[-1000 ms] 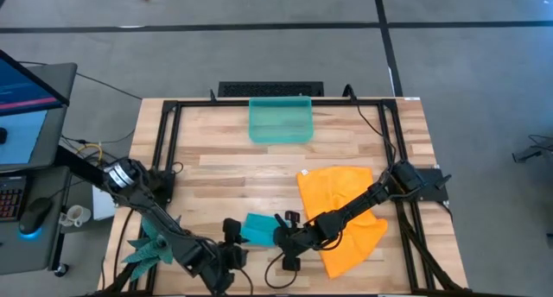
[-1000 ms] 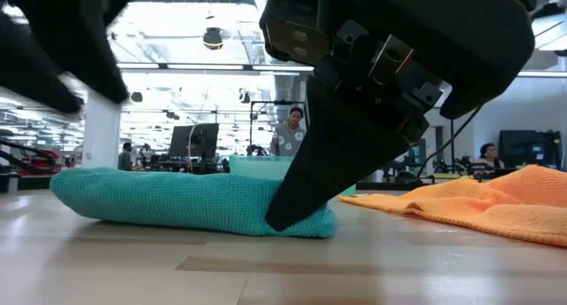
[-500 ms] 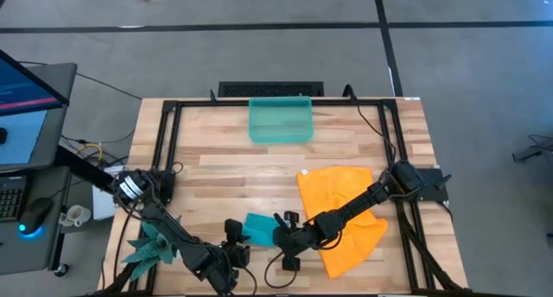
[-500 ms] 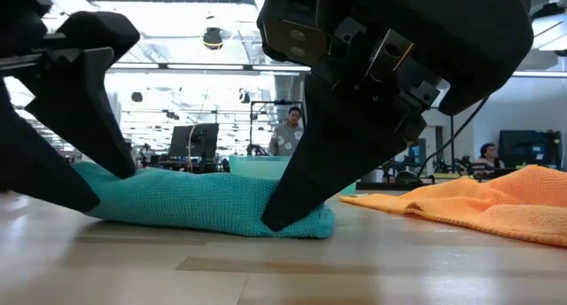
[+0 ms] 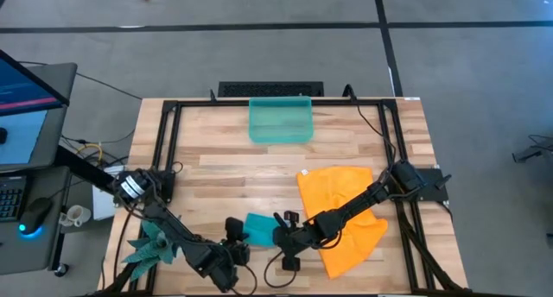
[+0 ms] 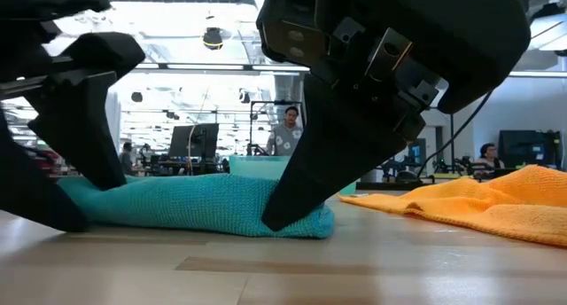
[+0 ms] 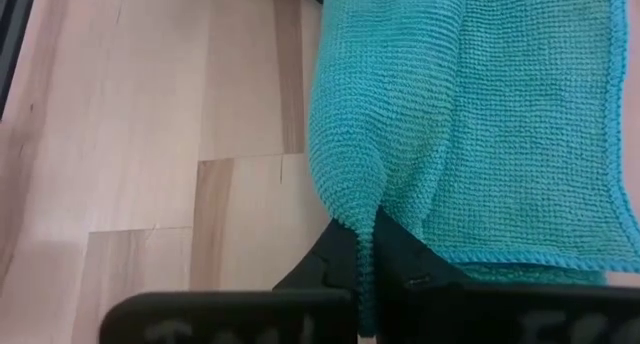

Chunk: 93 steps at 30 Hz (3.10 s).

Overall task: Roll microfiber towels into tight, uniform cylinder then place into a basket
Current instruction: Roll the blue microfiber cloth

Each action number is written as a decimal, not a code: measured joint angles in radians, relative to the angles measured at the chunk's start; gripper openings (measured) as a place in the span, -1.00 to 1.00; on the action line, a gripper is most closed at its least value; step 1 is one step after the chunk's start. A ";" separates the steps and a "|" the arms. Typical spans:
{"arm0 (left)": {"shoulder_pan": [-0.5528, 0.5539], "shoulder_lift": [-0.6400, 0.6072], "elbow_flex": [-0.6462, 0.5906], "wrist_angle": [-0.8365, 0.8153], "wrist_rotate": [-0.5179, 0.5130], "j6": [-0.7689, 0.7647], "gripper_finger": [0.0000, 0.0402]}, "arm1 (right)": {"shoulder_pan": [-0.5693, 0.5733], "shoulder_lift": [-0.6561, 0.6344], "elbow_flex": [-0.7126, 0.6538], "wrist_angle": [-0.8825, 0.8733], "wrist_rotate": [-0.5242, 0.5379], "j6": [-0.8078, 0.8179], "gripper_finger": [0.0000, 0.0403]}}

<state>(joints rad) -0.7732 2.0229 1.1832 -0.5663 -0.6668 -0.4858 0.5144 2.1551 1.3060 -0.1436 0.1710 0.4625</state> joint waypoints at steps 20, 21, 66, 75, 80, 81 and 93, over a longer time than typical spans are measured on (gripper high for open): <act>0.033 0.016 0.063 -0.081 0.129 -0.143 -0.95 | 0.004 0.004 0.009 0.038 -0.163 -0.044 -0.91; 0.034 0.017 0.085 -0.106 0.155 -0.159 -0.95 | 0.004 0.005 0.014 0.036 -0.179 -0.044 -0.91; 0.211 -0.048 0.276 -0.259 0.924 -0.532 -0.98 | 0.026 0.010 0.090 0.039 -0.439 0.229 -0.94; 0.212 -0.043 0.225 -0.251 0.896 -0.532 -0.98 | -0.036 0.007 0.066 -0.003 -0.419 0.344 -0.94; 0.212 -0.043 0.224 -0.242 0.893 -0.529 -0.98 | -0.062 0.007 0.066 -0.011 -0.430 0.347 -0.93; 0.212 -0.043 0.224 -0.242 0.893 -0.529 -0.98 | -0.067 0.007 0.066 -0.011 -0.435 0.344 -0.94; 0.210 -0.042 0.224 -0.250 0.868 -0.473 -0.98 | -0.113 -0.002 0.062 0.002 -0.538 0.318 -0.93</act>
<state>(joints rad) -0.5629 1.9808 1.4071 -0.8165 0.2011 -0.9592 0.4013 2.1536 1.3678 -0.1413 -0.3670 0.7810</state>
